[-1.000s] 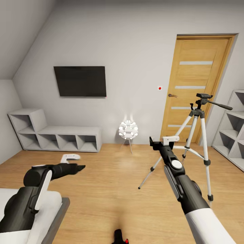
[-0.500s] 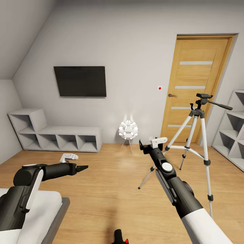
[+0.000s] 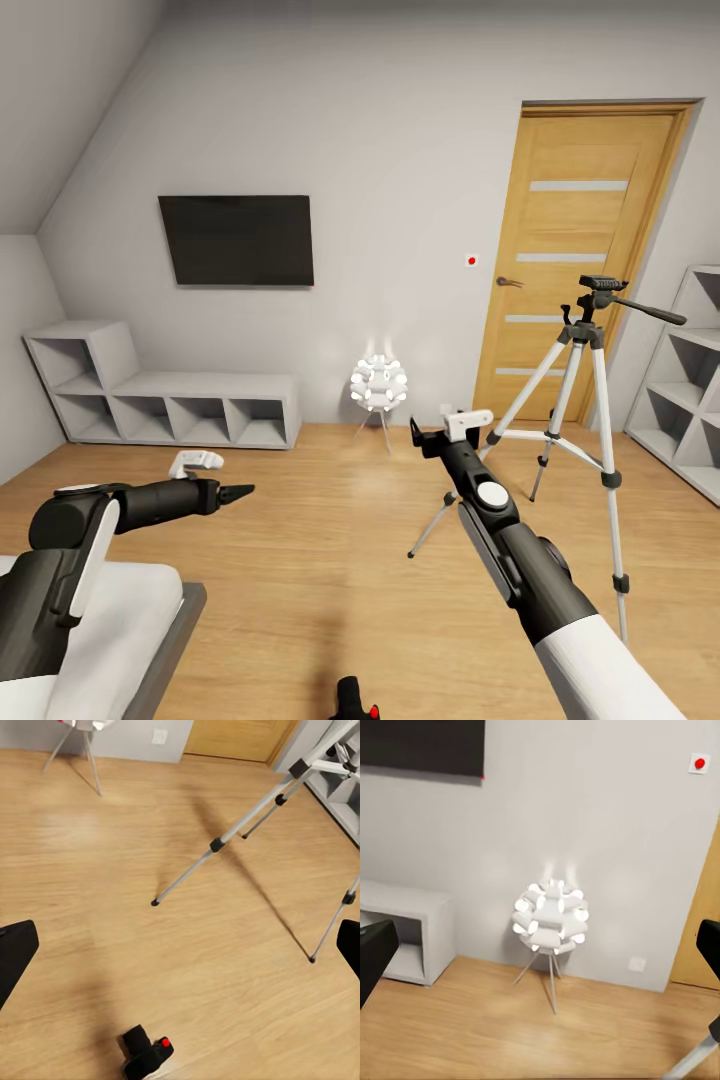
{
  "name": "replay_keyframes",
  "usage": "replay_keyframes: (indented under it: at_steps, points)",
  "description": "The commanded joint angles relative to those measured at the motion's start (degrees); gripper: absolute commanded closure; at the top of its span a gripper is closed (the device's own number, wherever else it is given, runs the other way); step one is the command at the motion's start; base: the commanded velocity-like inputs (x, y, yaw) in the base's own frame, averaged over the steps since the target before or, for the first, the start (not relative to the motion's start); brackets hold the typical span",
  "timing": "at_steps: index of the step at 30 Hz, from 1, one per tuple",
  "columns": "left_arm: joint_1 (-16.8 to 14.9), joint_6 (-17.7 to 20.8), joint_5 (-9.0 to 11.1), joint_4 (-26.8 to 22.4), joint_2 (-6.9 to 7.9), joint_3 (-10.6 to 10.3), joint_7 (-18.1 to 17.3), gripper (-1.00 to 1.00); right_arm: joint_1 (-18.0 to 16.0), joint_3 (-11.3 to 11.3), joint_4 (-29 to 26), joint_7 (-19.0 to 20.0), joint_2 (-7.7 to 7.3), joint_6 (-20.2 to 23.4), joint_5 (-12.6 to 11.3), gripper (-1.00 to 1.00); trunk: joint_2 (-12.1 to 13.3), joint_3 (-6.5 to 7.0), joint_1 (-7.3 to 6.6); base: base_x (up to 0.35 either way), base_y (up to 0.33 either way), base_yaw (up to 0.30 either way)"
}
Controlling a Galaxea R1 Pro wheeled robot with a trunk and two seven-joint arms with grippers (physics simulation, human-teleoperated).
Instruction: Attach the digital camera to the camera tripod in the bedroom.
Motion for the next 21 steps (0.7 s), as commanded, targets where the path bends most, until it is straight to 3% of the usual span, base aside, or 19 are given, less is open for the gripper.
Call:
replay_keyframes:
  at_steps: [1,9,21]
  points:
    - [0.0,0.5,0.2,0.0,0.02,0.1,-0.1,-1.00,-0.1,0.2,-0.1,-0.5,-0.08,0.3,-1.1,-1.00,0.0,-0.07,0.00,0.000,0.000,0.000]
    - [0.0,0.5,0.1,0.0,0.06,0.1,-0.1,-1.00,-0.1,0.2,0.0,-0.5,-0.08,0.2,-2.9,-1.00,0.0,-0.07,0.00,0.000,0.000,0.000]
    - [0.0,0.6,0.1,-0.1,-0.22,-1.3,-0.1,-1.00,-0.1,0.2,0.0,-0.6,-0.08,0.2,-3.3,-1.00,-4.9,-2.22,2.63,0.000,0.000,0.000]
